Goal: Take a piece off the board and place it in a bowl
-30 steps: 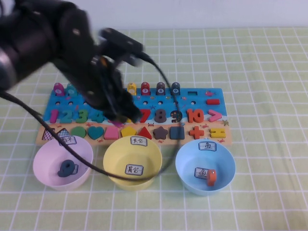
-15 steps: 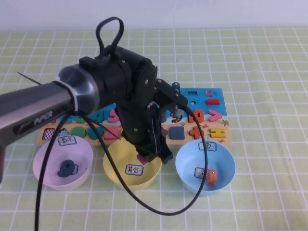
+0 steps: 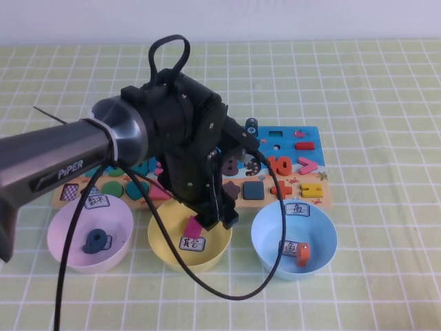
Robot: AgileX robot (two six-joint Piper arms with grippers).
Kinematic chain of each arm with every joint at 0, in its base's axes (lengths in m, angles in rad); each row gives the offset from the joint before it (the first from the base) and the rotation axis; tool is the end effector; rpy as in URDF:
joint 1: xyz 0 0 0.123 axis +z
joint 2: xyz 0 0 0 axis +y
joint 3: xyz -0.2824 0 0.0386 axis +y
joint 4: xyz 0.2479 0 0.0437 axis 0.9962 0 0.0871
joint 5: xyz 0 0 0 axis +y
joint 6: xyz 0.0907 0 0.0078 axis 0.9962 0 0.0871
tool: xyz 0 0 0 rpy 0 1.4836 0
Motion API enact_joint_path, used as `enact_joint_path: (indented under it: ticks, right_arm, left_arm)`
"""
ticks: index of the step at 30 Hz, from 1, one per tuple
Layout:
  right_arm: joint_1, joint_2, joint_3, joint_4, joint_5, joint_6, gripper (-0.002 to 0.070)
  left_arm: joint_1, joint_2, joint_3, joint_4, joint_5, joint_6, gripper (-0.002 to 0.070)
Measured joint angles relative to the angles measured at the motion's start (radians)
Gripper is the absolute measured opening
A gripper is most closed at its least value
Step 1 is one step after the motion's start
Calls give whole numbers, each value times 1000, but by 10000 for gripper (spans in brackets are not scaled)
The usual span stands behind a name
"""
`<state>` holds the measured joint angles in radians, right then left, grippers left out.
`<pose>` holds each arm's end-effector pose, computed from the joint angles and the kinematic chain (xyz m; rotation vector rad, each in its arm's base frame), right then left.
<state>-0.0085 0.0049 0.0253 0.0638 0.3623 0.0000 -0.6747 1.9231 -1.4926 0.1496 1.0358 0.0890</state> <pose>0.0537 0.0016 0.1718 0.0484 1.8751 0.0564 0.3155 -0.2374 0.2224 1.1731 2.6710 0.1093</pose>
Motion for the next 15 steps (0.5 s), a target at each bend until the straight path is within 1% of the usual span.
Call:
enact_joint_path:
  ticks: [2,4,7,9,11,13,15]
  right_arm:
    - [0,0,0,0,0,0,-17]
    - [0,0,0,0,0,0,-17]
    - [0,0,0,0,0,0,-17]
    - [0,0,0,0,0,0,-17]
    - [0,0,0,0,0,0,-17]
    - [0,0,0,0,0,0,-17]
    - [0,0,0,0,0,0,-17]
  left_arm:
    - [0,-3,0,12,-6,-9,463]
    - [4,-27,0,26,-13,-16,415]
    - [8,-94,0,43,-19,-16,279]
    - [14,-164,0,55,-19,-16,165]
    - [23,-235,2,57,-20,-16,76]
    - [34,-313,16,59,-33,-16,30]
    - [40,-404,53,48,-52,-16,11]
